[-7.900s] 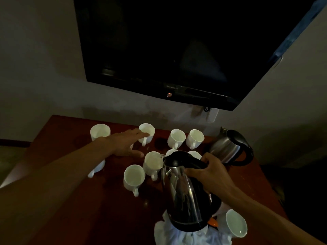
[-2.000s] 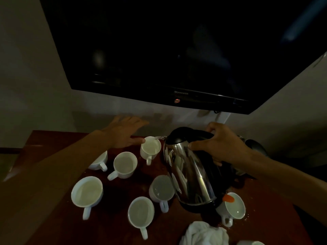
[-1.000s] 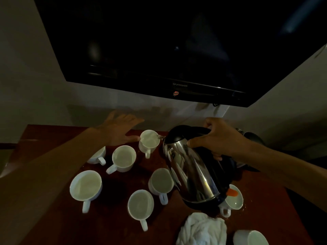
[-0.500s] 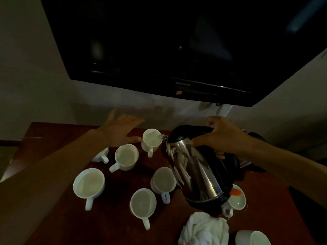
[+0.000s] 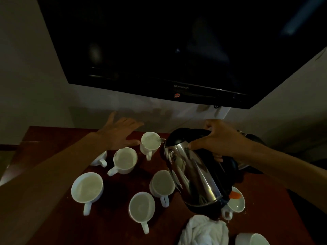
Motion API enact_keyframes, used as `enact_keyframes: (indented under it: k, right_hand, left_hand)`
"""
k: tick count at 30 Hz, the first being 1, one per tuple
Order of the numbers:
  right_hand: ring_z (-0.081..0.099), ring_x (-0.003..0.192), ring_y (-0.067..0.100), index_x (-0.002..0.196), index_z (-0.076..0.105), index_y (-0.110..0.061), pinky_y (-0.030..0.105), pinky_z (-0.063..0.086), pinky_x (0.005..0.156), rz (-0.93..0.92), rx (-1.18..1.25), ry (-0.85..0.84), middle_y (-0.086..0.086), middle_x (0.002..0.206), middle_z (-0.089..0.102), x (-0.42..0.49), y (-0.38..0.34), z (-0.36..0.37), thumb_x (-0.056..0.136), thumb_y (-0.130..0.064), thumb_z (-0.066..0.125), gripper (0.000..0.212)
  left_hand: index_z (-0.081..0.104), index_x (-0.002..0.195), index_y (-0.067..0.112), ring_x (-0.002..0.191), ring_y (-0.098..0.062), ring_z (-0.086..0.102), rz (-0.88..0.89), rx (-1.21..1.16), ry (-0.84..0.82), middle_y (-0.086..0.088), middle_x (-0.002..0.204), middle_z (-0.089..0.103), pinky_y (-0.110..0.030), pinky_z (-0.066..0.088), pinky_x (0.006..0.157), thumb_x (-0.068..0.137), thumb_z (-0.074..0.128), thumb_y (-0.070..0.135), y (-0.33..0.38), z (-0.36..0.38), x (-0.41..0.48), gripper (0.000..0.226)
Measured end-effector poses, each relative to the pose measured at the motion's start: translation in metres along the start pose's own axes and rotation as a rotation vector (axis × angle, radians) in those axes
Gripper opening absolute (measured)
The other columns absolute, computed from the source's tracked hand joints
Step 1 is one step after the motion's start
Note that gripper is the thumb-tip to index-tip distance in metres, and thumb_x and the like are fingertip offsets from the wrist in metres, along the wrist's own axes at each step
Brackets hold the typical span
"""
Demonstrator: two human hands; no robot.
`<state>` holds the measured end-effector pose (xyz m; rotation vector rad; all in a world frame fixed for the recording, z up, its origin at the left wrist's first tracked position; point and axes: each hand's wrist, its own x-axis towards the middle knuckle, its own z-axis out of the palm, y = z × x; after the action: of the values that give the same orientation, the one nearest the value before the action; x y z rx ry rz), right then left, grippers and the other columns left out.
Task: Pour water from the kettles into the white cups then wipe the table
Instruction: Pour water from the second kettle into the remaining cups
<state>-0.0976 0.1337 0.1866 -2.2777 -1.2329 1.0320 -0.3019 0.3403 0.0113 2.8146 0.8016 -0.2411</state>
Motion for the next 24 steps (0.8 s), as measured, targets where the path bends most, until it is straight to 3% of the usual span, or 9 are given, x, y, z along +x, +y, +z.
enact_keyframes:
  k: [11, 16, 24]
  right_hand:
    - [0.042, 0.035, 0.017, 0.085, 0.058, -0.006, 0.023, 0.037, 0.034, 0.003, -0.012, -0.011, 0.005, 0.045, 0.054, 0.0008, 0.0018, -0.0015, 0.085, -0.013, 0.079, 0.022]
    - [0.042, 0.034, 0.016, 0.091, 0.052, -0.019, 0.024, 0.038, 0.034, 0.011, -0.015, -0.020, 0.002, 0.042, 0.055, 0.0034, 0.0032, -0.0002, 0.086, -0.014, 0.078, 0.027]
    - [0.044, 0.036, 0.020, 0.094, 0.054, -0.011, 0.025, 0.038, 0.035, 0.012, -0.014, 0.000, 0.005, 0.045, 0.055, 0.0043, 0.0066, 0.0002, 0.085, -0.017, 0.079, 0.028]
  left_hand:
    - [0.007, 0.157, 0.039, 0.152, -0.021, 0.011, -0.005, 0.030, -0.012, 0.001, 0.165, 0.016, -0.059, -0.012, 0.117, 0.094, 0.036, 0.069, -0.0024, 0.0007, 0.0032, 0.075]
    - [0.007, 0.157, 0.039, 0.152, -0.020, 0.010, 0.002, 0.021, -0.002, 0.001, 0.166, 0.015, -0.059, -0.012, 0.116, 0.094, 0.035, 0.070, -0.0019, 0.0029, 0.0071, 0.075]
    - [0.011, 0.156, 0.038, 0.152, -0.020, 0.011, 0.007, -0.014, 0.010, 0.002, 0.164, 0.018, -0.059, -0.012, 0.117, 0.095, 0.040, 0.067, 0.0008, 0.0047, 0.0081, 0.074]
